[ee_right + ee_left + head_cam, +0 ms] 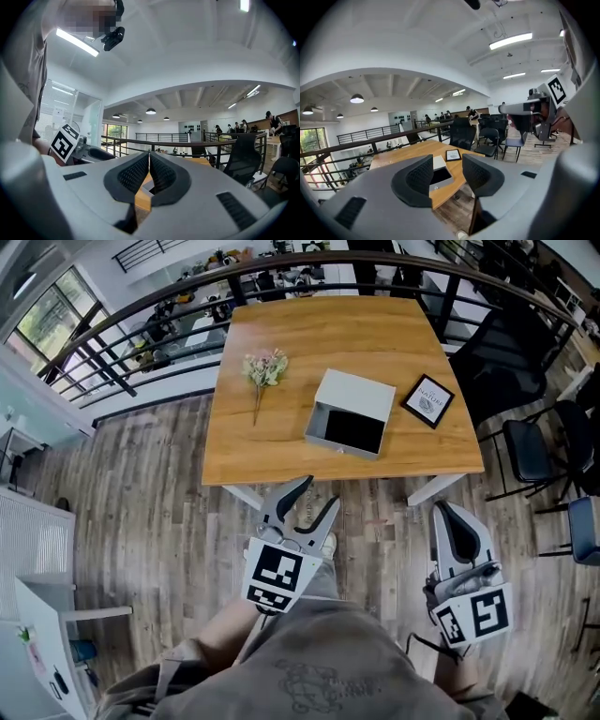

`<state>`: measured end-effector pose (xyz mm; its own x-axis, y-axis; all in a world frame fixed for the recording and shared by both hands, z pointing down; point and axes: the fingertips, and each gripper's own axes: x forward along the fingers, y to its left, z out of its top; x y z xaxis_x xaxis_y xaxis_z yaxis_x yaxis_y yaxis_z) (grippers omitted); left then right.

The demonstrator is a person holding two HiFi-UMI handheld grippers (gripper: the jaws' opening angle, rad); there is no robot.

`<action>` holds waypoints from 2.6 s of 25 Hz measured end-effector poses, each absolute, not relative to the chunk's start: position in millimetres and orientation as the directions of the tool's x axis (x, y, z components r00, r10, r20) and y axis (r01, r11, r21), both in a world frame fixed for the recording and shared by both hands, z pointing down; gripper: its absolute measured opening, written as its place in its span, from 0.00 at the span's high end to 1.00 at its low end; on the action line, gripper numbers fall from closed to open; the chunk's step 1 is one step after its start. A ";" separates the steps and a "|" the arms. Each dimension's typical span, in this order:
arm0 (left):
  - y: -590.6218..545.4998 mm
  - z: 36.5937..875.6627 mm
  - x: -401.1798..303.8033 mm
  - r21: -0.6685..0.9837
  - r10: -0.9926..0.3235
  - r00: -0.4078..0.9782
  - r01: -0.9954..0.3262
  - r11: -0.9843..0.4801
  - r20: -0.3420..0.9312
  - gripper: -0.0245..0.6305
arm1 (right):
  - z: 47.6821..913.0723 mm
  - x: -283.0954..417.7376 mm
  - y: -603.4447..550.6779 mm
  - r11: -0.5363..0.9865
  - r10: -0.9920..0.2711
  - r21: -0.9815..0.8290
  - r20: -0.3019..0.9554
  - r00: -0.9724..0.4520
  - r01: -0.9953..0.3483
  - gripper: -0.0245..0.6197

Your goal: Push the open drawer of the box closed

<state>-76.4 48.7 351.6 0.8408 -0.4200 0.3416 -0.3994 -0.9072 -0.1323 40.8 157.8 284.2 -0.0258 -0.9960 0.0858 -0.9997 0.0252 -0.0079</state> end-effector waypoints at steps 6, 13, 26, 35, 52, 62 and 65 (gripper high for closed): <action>-1.2 431.3 -68.4 -0.048 -0.366 0.768 -0.402 -0.914 0.525 0.66 | 306.0 49.3 99.6 0.034 -0.986 -0.002 0.163 -0.033 -0.999 0.91; -40.6 499.1 -47.4 0.011 -0.261 0.724 -0.348 -0.938 0.639 0.66 | 335.5 62.6 36.9 0.036 -0.964 -0.006 0.263 -0.037 -0.999 0.91; -84.2 602.4 -4.0 0.157 -0.069 0.646 -0.286 -0.945 0.760 0.66 | 386.5 86.3 -46.6 0.020 -0.918 -0.045 0.394 -0.036 -0.999 0.91; -100.6 651.2 15.7 0.254 0.015 0.591 -0.324 -0.912 0.806 0.66 | 397.8 105.2 -89.1 0.028 -0.904 -0.060 0.424 -0.050 -0.998 0.91; -103.9 697.7 37.4 0.322 0.015 0.497 -0.538 -0.779 0.867 0.84 | 416.9 196.4 -154.7 0.177 -0.887 -0.131 0.408 -0.216 -0.975 0.91; -121.1 692.8 36.3 0.291 -0.067 0.463 -0.657 -0.696 0.884 0.84 | 424.6 207.2 -203.4 0.350 -0.833 -0.170 0.392 -0.389 -0.921 0.91; -133.9 689.3 48.0 0.288 -0.090 0.474 -0.663 -0.691 0.876 0.84 | 428.4 208.2 -213.2 0.380 -0.816 -0.181 0.396 -0.421 -0.907 0.91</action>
<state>48.0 -133.9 689.3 0.4737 -0.0902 0.8761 -0.6633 -0.6909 0.2875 208.2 -213.2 428.4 -0.4206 -0.8163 0.3960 -0.9072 0.3796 -0.1813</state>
